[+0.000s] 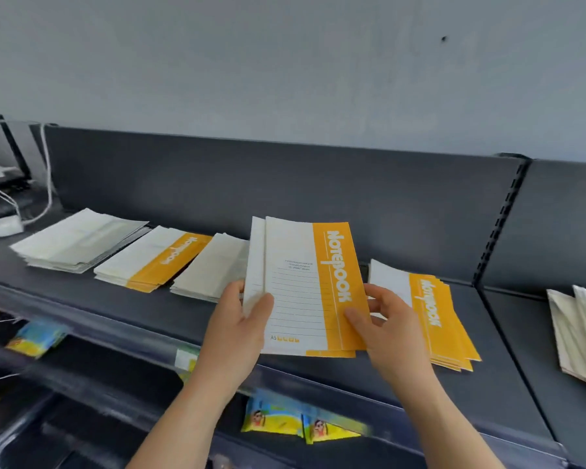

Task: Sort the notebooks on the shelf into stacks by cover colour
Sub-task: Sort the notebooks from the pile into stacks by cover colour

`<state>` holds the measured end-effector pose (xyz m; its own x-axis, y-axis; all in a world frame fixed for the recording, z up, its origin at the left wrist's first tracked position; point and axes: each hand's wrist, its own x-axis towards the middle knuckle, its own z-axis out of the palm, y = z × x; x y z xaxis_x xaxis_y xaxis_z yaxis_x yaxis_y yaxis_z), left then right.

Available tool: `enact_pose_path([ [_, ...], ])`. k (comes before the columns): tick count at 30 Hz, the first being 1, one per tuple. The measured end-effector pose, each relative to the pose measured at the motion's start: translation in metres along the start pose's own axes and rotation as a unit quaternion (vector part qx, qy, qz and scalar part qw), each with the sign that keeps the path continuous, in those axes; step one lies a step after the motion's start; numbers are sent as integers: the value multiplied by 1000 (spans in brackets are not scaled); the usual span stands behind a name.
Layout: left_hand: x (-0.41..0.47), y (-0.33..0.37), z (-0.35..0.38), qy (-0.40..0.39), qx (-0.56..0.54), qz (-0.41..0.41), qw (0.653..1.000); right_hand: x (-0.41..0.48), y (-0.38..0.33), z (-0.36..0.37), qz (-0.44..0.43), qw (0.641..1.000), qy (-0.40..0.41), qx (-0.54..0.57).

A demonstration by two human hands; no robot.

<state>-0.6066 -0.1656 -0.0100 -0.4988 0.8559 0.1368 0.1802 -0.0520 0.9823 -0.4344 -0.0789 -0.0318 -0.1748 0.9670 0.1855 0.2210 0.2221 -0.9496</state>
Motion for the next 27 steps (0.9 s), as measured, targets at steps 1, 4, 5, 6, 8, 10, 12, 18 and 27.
enact_pose_path([
  [1, 2, -3, -13, -3, 5, -7, 1000, -1, -2, 13, -2, 1000, -4, 1],
  [4, 10, -13, -47, -19, 39, -9, 999, 1, -7, 47, 6, 1000, -15, 0],
  [5, 14, -15, -55, -26, 52, -6, 998, 2, -8, 56, 8, 1000, -18, -1],
  [6, 18, -18, -63, -29, 64, -2, 998, 5, -9, 65, 8, 1000, -21, -1],
  [8, 29, -24, -77, -22, 75, 5, 997, 11, -11, 81, 6, 1000, -24, -7],
  [10, 39, -28, -86, -3, 83, 14, 996, 20, -14, 96, 2, 999, -33, -19],
  [12, 50, -32, -93, 17, 94, 20, 995, 30, -16, 110, 5, 999, -45, -26],
  [18, 85, -47, -118, 62, 120, 15, 991, 60, -21, 155, -6, 995, -96, -29],
  [27, 140, -66, -180, 89, 158, 21, 983, 90, -32, 234, 7, 993, -110, -33],
])
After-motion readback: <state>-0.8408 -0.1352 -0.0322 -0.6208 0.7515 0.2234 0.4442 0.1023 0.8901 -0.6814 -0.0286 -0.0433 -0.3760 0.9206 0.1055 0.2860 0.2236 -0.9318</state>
